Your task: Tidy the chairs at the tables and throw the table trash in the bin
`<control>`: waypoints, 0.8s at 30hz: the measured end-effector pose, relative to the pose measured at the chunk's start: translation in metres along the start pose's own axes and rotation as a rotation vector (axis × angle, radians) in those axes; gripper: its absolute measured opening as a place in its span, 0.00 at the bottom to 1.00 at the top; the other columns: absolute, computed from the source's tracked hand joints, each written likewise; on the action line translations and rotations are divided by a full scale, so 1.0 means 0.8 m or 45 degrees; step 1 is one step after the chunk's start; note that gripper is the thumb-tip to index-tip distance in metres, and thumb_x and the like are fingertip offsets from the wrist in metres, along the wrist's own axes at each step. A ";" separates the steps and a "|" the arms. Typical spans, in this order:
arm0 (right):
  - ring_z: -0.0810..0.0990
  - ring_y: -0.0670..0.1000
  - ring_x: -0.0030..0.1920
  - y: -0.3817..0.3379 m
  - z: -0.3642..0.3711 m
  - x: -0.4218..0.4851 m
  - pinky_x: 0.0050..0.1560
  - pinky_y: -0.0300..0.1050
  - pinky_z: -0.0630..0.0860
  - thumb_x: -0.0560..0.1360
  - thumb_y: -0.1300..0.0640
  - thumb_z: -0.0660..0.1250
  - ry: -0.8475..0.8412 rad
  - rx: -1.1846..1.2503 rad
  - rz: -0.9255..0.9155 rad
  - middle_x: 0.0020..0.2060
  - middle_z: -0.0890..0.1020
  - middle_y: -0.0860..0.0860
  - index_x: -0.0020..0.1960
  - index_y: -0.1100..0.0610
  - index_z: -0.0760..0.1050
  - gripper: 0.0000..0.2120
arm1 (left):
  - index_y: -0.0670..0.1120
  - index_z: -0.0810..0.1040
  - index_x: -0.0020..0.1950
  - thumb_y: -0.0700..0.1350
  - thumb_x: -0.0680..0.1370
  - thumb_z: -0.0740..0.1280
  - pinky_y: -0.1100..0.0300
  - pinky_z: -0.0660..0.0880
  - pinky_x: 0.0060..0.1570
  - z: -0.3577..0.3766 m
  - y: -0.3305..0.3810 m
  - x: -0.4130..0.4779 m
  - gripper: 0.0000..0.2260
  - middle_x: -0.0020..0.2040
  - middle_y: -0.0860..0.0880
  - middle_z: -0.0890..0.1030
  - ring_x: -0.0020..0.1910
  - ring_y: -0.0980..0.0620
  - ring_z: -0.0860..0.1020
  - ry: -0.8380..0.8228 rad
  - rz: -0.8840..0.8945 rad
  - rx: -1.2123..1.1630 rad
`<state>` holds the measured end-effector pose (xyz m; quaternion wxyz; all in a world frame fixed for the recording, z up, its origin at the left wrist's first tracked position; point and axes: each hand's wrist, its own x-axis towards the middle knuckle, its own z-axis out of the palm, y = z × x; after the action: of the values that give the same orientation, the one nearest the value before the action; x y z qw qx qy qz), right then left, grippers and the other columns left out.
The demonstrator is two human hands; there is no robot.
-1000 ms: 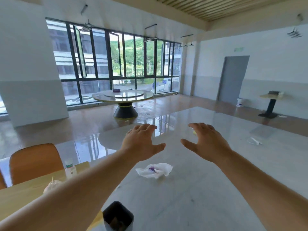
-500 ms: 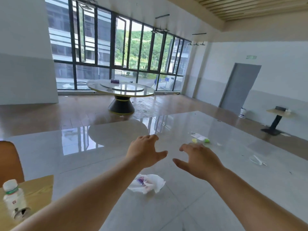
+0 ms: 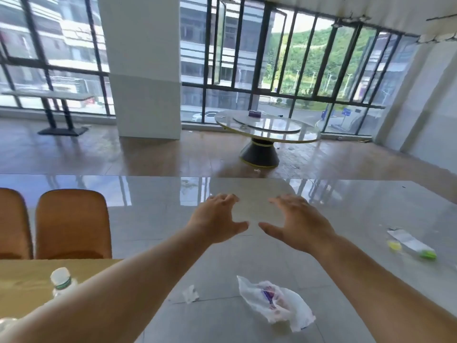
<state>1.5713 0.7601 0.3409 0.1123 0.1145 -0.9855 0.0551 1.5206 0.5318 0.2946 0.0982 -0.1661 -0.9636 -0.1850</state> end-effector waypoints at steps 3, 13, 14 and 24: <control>0.70 0.55 0.72 -0.019 0.055 0.097 0.70 0.53 0.68 0.74 0.27 0.63 -0.061 0.059 -0.256 0.72 0.74 0.52 0.76 0.49 0.68 0.38 | 0.53 0.69 0.75 0.69 0.74 0.69 0.49 0.72 0.66 0.012 -0.072 0.006 0.35 0.72 0.48 0.75 0.71 0.44 0.72 -0.006 -0.274 0.033; 0.73 0.57 0.66 -0.261 0.201 0.220 0.63 0.55 0.74 0.72 0.25 0.62 -0.482 0.345 -1.303 0.66 0.76 0.51 0.74 0.49 0.68 0.40 | 0.50 0.67 0.78 0.70 0.77 0.66 0.47 0.69 0.71 -0.027 -0.170 -0.177 0.36 0.76 0.48 0.71 0.74 0.45 0.68 0.183 -1.388 0.233; 0.73 0.56 0.66 -0.290 0.208 0.210 0.63 0.54 0.74 0.73 0.26 0.63 -0.500 0.381 -1.379 0.67 0.76 0.51 0.75 0.49 0.68 0.40 | 0.50 0.66 0.78 0.70 0.77 0.65 0.48 0.68 0.72 -0.031 -0.168 -0.207 0.37 0.76 0.48 0.71 0.74 0.45 0.68 0.206 -1.482 0.263; 0.72 0.56 0.66 -0.477 0.307 0.059 0.63 0.55 0.72 0.74 0.32 0.67 -0.755 0.337 -1.778 0.67 0.74 0.50 0.76 0.48 0.63 0.36 | 0.52 0.61 0.80 0.73 0.75 0.62 0.44 0.69 0.70 0.050 -0.167 -0.476 0.40 0.79 0.50 0.65 0.76 0.45 0.64 0.400 -2.231 0.075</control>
<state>1.5662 0.3480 0.1455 -0.1626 0.7325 -0.6587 0.0560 1.8203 0.3221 0.1196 0.0567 0.6603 -0.7245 -0.1895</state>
